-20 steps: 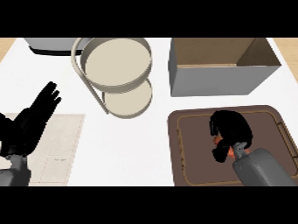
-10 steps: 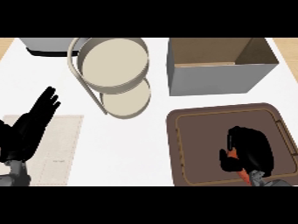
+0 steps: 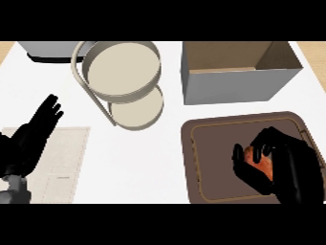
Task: Pick the sweet potato from the tray and place it in the tiered basket
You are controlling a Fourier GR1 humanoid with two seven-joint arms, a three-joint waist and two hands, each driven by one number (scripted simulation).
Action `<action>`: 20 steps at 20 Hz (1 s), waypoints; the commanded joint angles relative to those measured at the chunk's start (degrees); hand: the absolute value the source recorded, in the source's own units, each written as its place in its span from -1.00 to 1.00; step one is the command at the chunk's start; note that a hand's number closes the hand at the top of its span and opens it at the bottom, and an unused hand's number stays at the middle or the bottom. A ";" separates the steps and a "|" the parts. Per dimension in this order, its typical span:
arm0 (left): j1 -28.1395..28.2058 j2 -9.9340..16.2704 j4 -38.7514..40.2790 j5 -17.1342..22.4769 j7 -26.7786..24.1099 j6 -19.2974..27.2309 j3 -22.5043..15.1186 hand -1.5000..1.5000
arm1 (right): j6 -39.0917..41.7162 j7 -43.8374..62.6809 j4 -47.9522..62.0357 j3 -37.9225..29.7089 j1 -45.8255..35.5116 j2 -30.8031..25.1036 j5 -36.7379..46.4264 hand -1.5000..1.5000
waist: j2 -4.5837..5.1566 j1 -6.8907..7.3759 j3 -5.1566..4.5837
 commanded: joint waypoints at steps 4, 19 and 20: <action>-3.38 -0.53 1.56 -0.01 1.42 -0.99 -0.18 0.00 | 8.91 5.91 -17.24 3.61 -4.06 3.82 -0.48 1.00 | 0.37 0.82 -0.02; -1.16 -2.68 -1.26 -2.48 0.85 -0.62 -0.77 0.00 | 14.66 27.42 11.28 8.73 -46.17 17.06 -4.06 1.00 | 0.55 2.16 -0.03; -0.04 -3.39 -0.30 -3.28 -0.22 -0.78 -2.20 0.00 | 10.86 31.16 16.00 10.00 -49.69 17.08 -4.88 1.00 | 0.69 3.07 -0.08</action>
